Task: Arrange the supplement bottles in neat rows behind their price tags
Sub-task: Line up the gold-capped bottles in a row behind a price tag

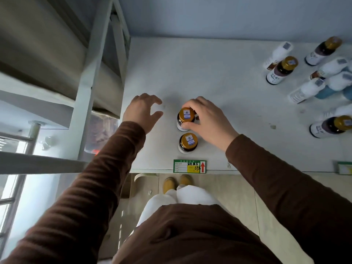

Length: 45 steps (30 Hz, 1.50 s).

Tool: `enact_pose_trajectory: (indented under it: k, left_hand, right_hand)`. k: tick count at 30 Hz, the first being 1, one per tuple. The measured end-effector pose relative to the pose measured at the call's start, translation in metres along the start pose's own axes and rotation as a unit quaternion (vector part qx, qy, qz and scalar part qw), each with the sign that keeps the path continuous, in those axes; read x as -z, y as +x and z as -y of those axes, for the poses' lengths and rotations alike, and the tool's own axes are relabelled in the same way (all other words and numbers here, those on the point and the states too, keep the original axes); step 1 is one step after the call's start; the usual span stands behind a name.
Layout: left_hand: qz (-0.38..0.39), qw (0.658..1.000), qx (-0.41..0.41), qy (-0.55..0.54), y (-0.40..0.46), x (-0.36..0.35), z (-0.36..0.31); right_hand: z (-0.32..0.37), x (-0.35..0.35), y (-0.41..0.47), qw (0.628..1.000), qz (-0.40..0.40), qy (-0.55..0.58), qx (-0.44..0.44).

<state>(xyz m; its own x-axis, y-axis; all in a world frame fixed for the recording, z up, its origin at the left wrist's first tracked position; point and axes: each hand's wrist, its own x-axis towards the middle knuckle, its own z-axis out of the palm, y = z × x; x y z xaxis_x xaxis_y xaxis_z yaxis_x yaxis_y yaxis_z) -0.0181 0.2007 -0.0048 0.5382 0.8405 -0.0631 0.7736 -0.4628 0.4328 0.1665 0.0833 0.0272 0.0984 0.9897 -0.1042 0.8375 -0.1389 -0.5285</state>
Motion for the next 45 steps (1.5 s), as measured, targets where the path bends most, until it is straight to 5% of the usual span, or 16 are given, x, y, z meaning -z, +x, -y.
enact_pose_trajectory:
  k: [8, 13, 22, 29, 35, 40, 43, 45]
  left_hand:
    - [0.006, 1.000, -0.018, -0.018, 0.016, 0.010, -0.014]
    - [0.025, 0.997, -0.068, -0.014, 0.052, 0.020, -0.058]
    - [0.057, 0.990, -0.128, -0.031, 0.118, -0.006, -0.182]
    - [0.078, 0.993, -0.070, -0.051, 0.152, -0.084, -0.260]
    - [0.055, 0.991, 0.007, -0.120, 0.166, -0.150, -0.305]
    - [0.005, 0.993, 0.048, -0.110, 0.175, -0.176, -0.322]
    - [0.026, 0.969, 0.068, -0.238, 0.171, -0.176, -0.320]
    - [0.097, 0.897, 0.077, -0.424, 0.165, -0.164, -0.313]
  right_hand:
    - [-0.005, 0.009, -0.001, 0.999, 0.016, 0.048, -0.012]
    - [-0.038, 0.052, 0.000, 0.991, -0.081, 0.077, -0.070]
    - [-0.146, 0.144, 0.002, 0.983, -0.142, -0.048, -0.105]
    - [-0.235, 0.197, 0.018, 0.981, -0.092, -0.147, -0.081]
    - [-0.265, 0.203, 0.032, 0.989, 0.009, -0.143, -0.030]
    - [-0.276, 0.198, 0.034, 0.994, 0.005, -0.113, -0.006]
    - [-0.281, 0.203, 0.036, 0.997, -0.012, -0.071, -0.027]
    - [-0.283, 0.214, 0.039, 0.997, -0.040, -0.004, -0.064]
